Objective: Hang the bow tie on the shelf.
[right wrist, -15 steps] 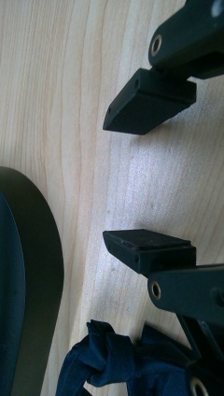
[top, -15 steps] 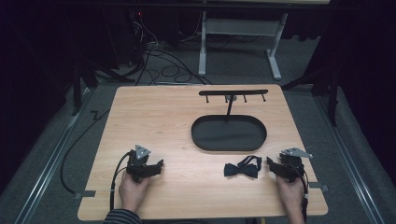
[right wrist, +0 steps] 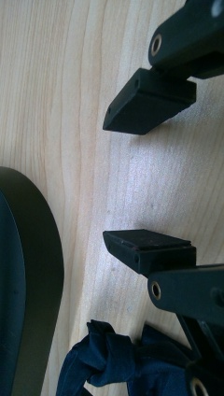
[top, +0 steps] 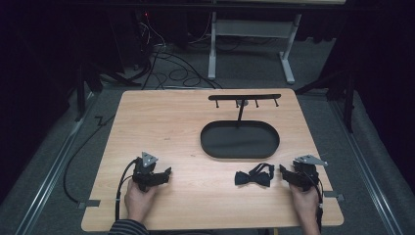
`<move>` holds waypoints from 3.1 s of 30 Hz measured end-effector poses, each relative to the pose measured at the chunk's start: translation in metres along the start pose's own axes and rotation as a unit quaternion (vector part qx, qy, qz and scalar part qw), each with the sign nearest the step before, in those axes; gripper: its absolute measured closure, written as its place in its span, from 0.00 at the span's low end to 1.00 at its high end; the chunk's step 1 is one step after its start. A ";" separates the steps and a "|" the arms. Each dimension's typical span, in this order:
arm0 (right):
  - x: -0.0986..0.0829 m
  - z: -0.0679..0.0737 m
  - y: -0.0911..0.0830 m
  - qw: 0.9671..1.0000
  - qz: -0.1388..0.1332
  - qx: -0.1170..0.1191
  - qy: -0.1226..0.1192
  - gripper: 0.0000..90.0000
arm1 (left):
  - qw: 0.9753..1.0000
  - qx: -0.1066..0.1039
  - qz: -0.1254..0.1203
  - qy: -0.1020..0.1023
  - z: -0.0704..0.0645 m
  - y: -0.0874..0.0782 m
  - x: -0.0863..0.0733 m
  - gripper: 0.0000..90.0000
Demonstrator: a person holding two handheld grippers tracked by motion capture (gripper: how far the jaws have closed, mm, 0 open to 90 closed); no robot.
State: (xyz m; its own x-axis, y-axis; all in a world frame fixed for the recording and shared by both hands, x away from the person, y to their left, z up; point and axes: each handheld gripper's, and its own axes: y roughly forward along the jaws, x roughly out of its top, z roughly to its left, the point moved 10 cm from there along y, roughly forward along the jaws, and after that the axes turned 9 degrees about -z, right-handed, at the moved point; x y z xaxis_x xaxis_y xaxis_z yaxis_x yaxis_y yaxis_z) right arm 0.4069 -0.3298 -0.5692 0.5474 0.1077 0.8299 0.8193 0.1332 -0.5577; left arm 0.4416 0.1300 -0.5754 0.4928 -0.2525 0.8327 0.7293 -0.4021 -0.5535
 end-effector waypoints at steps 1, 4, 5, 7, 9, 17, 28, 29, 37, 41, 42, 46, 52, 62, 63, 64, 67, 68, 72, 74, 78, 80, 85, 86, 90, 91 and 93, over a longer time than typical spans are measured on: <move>0.000 0.000 0.000 1.000 0.001 0.000 0.001 0.47 | 1.000 0.000 0.000 0.000 0.000 0.000 0.000 0.25; 0.000 0.000 0.000 1.000 -0.001 0.000 0.002 0.48 | 1.000 0.000 0.000 0.000 0.000 0.000 0.000 0.25; 0.000 0.001 0.000 1.000 0.000 0.000 0.003 0.49 | 1.000 0.000 0.000 0.000 0.000 0.000 0.000 0.25; 0.000 0.001 0.000 1.000 0.000 0.003 -0.002 0.50 | 1.000 0.000 0.000 0.000 0.000 0.000 0.000 0.25; 0.000 0.001 0.000 1.000 0.000 0.004 -0.002 0.50 | 1.000 0.000 0.000 0.000 0.000 0.000 0.000 0.25; 0.000 0.001 0.000 1.000 0.000 0.003 -0.003 0.51 | 1.000 0.000 0.000 0.000 0.000 0.000 0.000 0.25; 0.000 0.000 -0.001 1.000 -0.002 0.000 -0.001 0.56 | 1.000 -0.001 0.001 0.000 0.000 0.000 0.000 0.25; 0.000 0.000 -0.001 1.000 -0.002 0.000 -0.001 0.56 | 1.000 -0.001 0.001 0.000 0.000 0.000 0.000 0.25; 0.009 0.001 -0.014 1.000 -0.023 0.006 0.010 0.58 | 1.000 -0.001 0.001 0.000 0.000 0.000 0.000 0.25; 0.011 0.003 -0.018 0.999 -0.031 0.011 0.015 0.59 | 1.000 0.000 0.000 0.000 0.000 0.000 0.000 0.25; 0.012 0.004 -0.020 0.999 -0.034 0.014 0.015 0.60 | 1.000 0.000 0.000 0.000 0.000 0.000 0.000 0.25; 0.011 0.006 -0.026 0.999 -0.040 0.017 0.020 0.61 | 1.000 0.000 0.000 0.000 0.000 0.000 0.000 0.25; 0.010 0.009 -0.037 0.998 -0.045 0.023 0.023 0.64 | 1.000 0.000 0.000 0.000 0.000 0.000 0.000 0.25; 0.008 0.023 -0.053 0.998 -0.049 0.043 0.025 0.65 | 1.000 -0.001 0.001 0.000 0.000 0.000 0.000 0.25; 0.008 0.026 -0.053 0.997 -0.050 0.046 0.024 0.65 | 1.000 -0.001 0.001 0.000 0.000 0.000 0.000 0.25; 0.006 0.032 -0.052 0.997 -0.046 0.053 0.021 0.65 | 1.000 -0.001 0.001 0.000 0.000 0.000 0.000 0.25; 0.005 0.036 -0.050 0.997 -0.043 0.058 0.016 0.65 | 1.000 -0.001 0.001 0.000 0.000 0.000 0.000 0.25; 0.006 0.040 -0.048 0.997 -0.045 0.063 0.017 0.65 | 1.000 -0.001 0.001 0.000 0.000 0.000 0.000 0.25; 0.008 0.047 -0.047 0.996 -0.046 0.072 0.015 0.64 | 1.000 -0.001 0.001 0.000 0.000 0.000 0.000 0.25; 0.009 0.052 -0.046 0.996 -0.045 0.076 0.017 0.64 | 1.000 -0.001 0.001 0.000 0.000 0.000 0.000 0.25; 0.011 0.058 -0.037 0.995 -0.044 0.085 0.018 0.64 | 1.000 -0.001 0.001 0.000 0.000 0.000 0.000 0.25; 0.011 0.060 -0.035 0.995 -0.042 0.087 0.021 0.64 | 1.000 -0.001 0.001 0.000 0.000 0.000 0.000 0.25; 0.009 0.064 -0.024 0.995 -0.031 0.095 0.023 0.65 | 1.000 -0.001 0.001 0.000 0.000 0.000 0.000 0.25; 0.008 0.064 -0.021 0.995 -0.026 0.097 0.026 0.67 | 1.000 -0.001 0.001 0.000 0.000 0.000 0.000 0.25; 0.007 0.065 -0.018 0.994 -0.025 0.098 0.029 0.73 | 1.000 -0.001 0.001 0.000 0.000 0.000 0.000 0.25; 0.007 0.065 -0.017 0.994 -0.024 0.100 0.030 0.77 | 1.000 -0.001 0.001 0.000 0.000 0.000 0.000 0.25; 0.007 0.066 -0.017 0.994 -0.025 0.100 0.029 0.82 | 1.000 -0.001 0.001 0.000 0.000 0.000 0.000 0.25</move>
State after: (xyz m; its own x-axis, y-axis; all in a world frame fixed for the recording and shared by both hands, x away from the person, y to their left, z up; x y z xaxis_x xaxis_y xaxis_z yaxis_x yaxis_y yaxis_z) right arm 0.3851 -0.2668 -0.5549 0.5204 0.0397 0.8530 0.7984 0.3317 -0.5026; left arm 0.4415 0.1300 -0.5754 0.4942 -0.2527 0.8318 0.7272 -0.4041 -0.5548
